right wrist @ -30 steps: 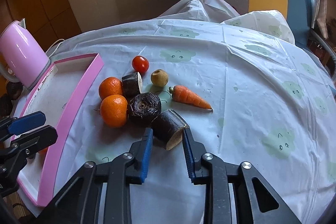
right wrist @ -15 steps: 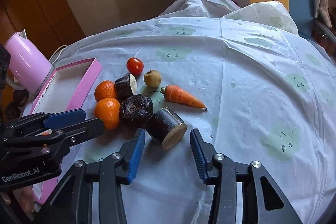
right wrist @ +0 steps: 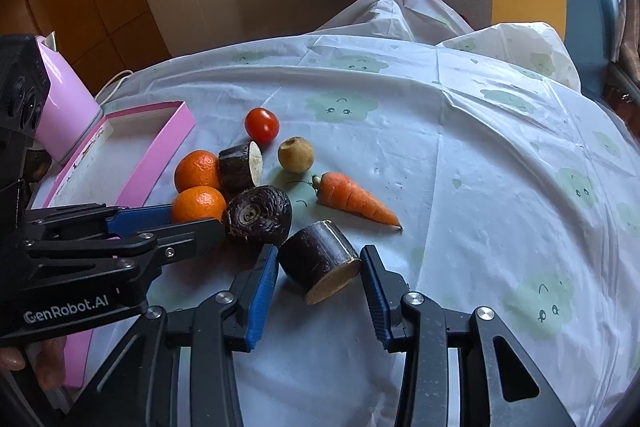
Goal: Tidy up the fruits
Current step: 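Drop a mandarin in the tray with left gripper while right holds the eggplant slice, then lower the eggplant slice into the tray and open the right gripper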
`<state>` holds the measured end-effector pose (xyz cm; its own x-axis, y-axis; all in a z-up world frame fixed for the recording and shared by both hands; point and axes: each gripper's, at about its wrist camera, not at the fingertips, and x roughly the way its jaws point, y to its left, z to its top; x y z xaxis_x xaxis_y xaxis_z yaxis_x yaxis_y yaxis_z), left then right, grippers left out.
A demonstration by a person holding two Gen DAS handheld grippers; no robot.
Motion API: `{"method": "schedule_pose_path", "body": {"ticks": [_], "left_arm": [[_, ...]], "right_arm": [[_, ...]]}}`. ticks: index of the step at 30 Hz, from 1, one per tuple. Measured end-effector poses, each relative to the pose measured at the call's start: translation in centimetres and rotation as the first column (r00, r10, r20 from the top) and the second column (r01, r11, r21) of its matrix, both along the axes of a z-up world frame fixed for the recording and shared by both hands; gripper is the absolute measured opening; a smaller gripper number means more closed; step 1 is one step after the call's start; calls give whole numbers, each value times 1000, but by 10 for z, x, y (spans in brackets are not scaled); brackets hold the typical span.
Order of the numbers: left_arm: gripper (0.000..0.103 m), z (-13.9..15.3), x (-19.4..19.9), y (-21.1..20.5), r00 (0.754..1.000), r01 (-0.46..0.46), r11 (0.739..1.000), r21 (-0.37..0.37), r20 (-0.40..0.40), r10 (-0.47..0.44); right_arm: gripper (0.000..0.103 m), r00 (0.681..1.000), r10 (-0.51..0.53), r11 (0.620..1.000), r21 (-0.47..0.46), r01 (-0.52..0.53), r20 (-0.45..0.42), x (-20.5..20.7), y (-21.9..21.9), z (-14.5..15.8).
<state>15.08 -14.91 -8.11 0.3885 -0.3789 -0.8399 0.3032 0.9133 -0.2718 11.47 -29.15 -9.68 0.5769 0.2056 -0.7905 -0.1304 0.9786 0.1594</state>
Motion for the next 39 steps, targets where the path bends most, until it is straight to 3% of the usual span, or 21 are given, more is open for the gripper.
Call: {"method": "schedule_pose_path", "body": {"ticks": [8,18,31,39], "left_arm": [[37,12,-16,7,999,6,1000,-4,39,-6],[37,45,-36,50,988,-98,995,0,117,98],[39,37,-52,137,935,-341,935,93,142,326],[40,38,-65,154,916,-387,918,85,153,372]], "right_arm": [[42,1000,-24,1000,7,24,-9,-8,-4,2],[42,1000,-16,1000,-2,16,-18,-27,8,4],[42,1000,17,1000,-20,-18,-4,-44,39,14],[42,998,60,997,-40,-60,17,-48,64,26]]}}
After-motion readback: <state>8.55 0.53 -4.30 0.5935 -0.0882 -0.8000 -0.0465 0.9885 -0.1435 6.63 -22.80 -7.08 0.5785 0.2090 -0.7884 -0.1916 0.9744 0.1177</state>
